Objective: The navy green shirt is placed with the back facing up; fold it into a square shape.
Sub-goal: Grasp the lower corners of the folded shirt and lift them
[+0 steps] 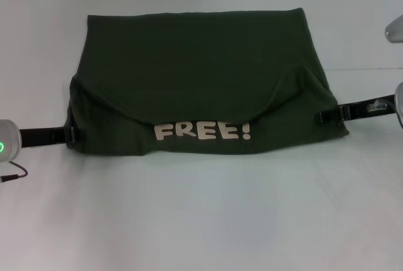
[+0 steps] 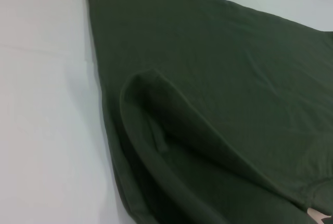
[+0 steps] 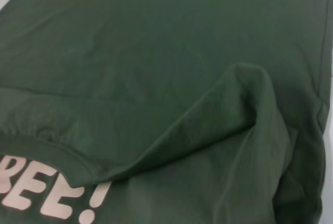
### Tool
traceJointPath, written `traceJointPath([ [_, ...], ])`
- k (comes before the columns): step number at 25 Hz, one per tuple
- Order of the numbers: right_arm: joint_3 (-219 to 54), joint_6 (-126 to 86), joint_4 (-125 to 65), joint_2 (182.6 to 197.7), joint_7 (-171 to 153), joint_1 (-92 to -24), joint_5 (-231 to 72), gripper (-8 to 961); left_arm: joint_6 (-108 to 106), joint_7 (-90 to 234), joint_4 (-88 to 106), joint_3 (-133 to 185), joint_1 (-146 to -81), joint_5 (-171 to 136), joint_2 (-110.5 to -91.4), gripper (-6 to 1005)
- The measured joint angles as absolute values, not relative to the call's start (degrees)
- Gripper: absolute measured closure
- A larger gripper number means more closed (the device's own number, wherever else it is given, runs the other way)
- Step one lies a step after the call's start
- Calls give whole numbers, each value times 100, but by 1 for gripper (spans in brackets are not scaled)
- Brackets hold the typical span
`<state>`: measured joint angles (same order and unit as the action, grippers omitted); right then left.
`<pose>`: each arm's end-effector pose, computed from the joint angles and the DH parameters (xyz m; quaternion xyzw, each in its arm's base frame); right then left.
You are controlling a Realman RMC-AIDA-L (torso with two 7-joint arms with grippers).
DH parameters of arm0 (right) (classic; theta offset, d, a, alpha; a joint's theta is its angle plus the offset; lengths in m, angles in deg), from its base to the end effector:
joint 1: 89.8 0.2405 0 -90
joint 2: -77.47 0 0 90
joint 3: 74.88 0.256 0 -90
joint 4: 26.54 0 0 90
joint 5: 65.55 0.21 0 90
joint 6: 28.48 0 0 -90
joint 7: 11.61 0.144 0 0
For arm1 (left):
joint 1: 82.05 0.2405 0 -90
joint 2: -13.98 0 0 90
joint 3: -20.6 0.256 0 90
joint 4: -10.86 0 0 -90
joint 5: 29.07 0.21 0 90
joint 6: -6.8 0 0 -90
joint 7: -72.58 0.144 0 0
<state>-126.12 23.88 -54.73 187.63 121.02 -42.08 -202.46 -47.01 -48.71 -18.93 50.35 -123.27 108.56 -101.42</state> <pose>0.2731 0.4509 0.0308 -0.8150 0.4885 0.0269 0.3106 -0.3162 0.4149 0.0240 -0.7659 -0.5447 -0.1216 0.3194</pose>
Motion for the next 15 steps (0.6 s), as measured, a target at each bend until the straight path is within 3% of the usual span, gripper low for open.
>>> traceJointPath([
  [15,-12748,1515,-5235,19083,11438,-4195,-20242,242,-4671,-4871,-1888,5052,-12327,10848,-10151,971],
])
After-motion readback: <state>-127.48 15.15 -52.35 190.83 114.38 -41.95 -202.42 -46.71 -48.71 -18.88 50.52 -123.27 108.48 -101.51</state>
